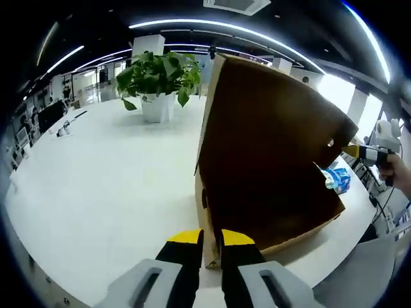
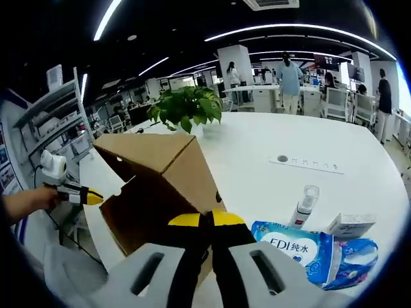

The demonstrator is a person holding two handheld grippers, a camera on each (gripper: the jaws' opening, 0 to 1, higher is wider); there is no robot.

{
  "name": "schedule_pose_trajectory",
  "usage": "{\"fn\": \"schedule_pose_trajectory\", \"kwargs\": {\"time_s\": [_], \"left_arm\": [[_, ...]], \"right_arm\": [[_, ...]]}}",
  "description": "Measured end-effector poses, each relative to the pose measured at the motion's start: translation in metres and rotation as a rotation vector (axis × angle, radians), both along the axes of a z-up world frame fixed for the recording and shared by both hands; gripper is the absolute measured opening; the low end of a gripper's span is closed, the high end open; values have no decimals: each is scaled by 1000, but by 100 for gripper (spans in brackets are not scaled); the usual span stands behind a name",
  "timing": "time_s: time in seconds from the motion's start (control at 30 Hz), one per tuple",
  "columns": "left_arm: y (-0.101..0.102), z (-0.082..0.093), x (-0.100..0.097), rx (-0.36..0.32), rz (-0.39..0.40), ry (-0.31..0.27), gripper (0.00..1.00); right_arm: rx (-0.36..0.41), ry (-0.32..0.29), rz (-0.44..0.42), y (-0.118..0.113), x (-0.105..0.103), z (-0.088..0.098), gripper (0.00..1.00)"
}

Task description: Operate the shoe box by opening the lid, removing the specified soft item, and placing it in the target area until the item is outside and the box remains undamaged.

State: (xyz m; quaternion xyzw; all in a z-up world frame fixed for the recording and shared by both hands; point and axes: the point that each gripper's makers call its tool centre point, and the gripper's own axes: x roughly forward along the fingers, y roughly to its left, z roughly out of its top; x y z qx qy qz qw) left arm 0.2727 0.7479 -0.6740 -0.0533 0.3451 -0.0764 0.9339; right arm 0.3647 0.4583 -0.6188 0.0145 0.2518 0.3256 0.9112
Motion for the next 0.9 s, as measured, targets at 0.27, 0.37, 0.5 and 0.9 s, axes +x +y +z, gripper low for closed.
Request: {"fn": "schedule_pose_trajectory", "kwargs": {"time_s": [0.27,0.37,0.5,0.9], "left_arm": [[5,38,12,36,-16,-105,17],[3,49,16,53,-33,-134,19],[-3,59,18,75,-68,-155,21],[-9,50,8,126,-146,-144,23]], "right_arm": [[-25,-47,38,0,-11,-5,4],[-21,-61,48,1,-15,-4,4],[-21,-80,69,1,-21,-4,6],[-71,-130,165,5,-46,-15,11]]}}
